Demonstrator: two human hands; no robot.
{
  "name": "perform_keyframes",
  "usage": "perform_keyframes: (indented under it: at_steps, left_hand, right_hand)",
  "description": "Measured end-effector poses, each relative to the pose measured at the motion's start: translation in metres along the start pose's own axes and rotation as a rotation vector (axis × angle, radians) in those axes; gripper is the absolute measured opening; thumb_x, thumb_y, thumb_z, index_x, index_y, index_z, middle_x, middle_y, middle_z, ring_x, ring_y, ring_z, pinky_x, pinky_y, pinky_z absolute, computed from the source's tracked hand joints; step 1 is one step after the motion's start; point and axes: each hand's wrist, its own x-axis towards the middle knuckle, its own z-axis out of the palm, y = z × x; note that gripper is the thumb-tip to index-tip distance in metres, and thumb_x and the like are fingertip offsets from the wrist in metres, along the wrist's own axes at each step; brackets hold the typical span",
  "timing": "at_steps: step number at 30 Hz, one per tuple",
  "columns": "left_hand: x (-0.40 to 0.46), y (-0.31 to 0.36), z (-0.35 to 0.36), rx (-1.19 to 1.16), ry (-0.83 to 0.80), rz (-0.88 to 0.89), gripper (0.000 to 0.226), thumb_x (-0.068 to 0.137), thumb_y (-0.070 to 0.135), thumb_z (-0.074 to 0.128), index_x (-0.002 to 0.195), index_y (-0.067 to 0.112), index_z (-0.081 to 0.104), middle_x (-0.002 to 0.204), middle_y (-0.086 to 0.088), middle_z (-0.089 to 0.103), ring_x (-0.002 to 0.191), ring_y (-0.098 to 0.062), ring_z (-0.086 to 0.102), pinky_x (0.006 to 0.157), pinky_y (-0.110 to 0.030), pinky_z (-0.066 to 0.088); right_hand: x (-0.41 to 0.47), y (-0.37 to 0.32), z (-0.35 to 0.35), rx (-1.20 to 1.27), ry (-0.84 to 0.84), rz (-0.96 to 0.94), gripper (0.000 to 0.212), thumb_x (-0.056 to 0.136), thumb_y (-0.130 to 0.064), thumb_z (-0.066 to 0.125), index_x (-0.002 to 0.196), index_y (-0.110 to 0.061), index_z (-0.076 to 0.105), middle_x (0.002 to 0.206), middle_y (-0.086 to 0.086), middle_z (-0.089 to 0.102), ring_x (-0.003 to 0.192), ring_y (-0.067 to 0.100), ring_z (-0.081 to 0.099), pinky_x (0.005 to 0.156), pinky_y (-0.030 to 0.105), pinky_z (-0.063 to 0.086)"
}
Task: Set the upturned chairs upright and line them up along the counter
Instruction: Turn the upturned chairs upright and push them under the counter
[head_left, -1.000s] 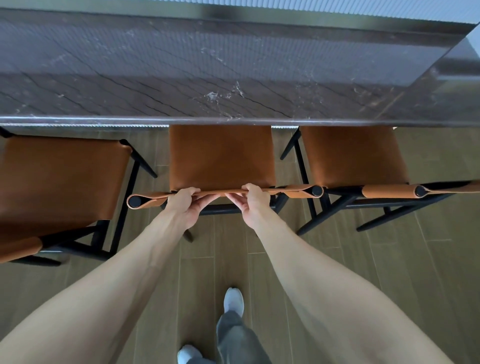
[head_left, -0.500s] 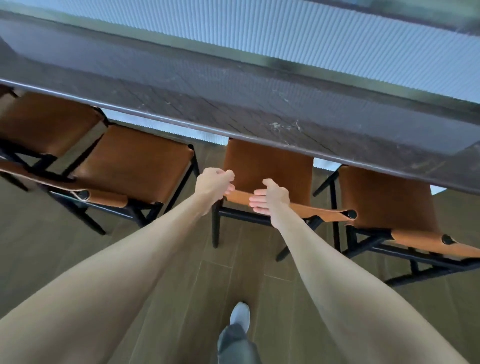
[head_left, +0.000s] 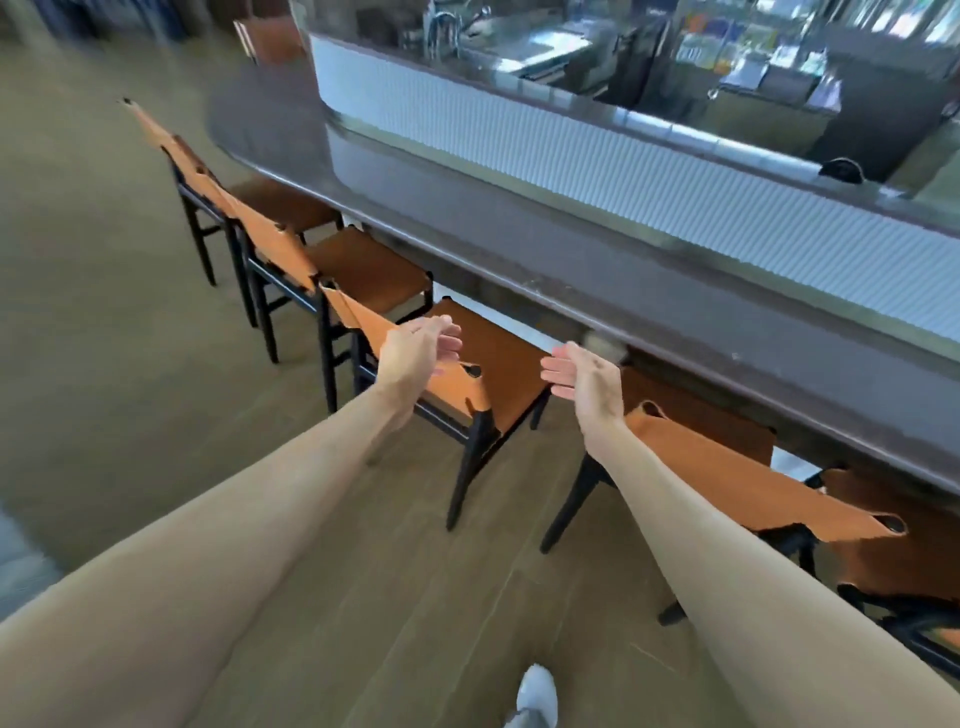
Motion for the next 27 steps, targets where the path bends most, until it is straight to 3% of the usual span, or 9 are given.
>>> perform_keyframes:
  at_steps: [6,13,19,27]
  left_hand:
    - [-0.001,0.020,-0.092,-0.084,0.087,0.031,0.030,0.103,0.026,0.049,0.105,0.007,0.072,0.099,-0.010,0.075,0.096,-0.025,0.071,0.095,-0.045,0.055]
    - [0.041,0.017,-0.147,-0.087,0.110,0.043,0.025,0.101,0.024,0.053,0.100,0.010,0.074,0.098,-0.009,0.076,0.088,-0.018,0.070,0.088,-0.040,0.057]
    - [0.118,0.016,-0.182,-0.032,0.070,0.005,0.024,0.101,0.022,0.053,0.102,0.010,0.074,0.099,-0.011,0.076,0.089,-0.019,0.070,0.086,-0.037,0.056]
    - [0.225,0.033,-0.200,0.104,-0.037,-0.008,0.019,0.099,0.021,0.056,0.099,0.012,0.073,0.100,-0.010,0.076,0.094,-0.023,0.073,0.085,-0.037,0.058]
  right_hand:
    - [-0.031,-0.038,0.082,-0.045,-0.102,-0.121,0.032,0.103,-0.033,0.050,0.109,-0.012,0.074,0.106,0.004,0.076,0.100,0.019,0.072,0.094,0.037,0.056]
    - [-0.002,-0.043,0.157,-0.070,-0.114,-0.138,0.027,0.101,-0.038,0.052,0.098,-0.023,0.075,0.094,-0.008,0.077,0.088,0.009,0.073,0.074,0.023,0.056]
    - [0.058,-0.028,0.232,0.054,-0.106,-0.001,0.025,0.102,-0.033,0.053,0.100,-0.017,0.073,0.100,0.003,0.077,0.093,0.020,0.073,0.086,0.036,0.059]
    - [0.120,-0.030,0.305,0.088,-0.016,0.095,0.027,0.103,-0.032,0.048,0.099,-0.017,0.070,0.101,0.005,0.076,0.095,0.022,0.072,0.085,0.035,0.057]
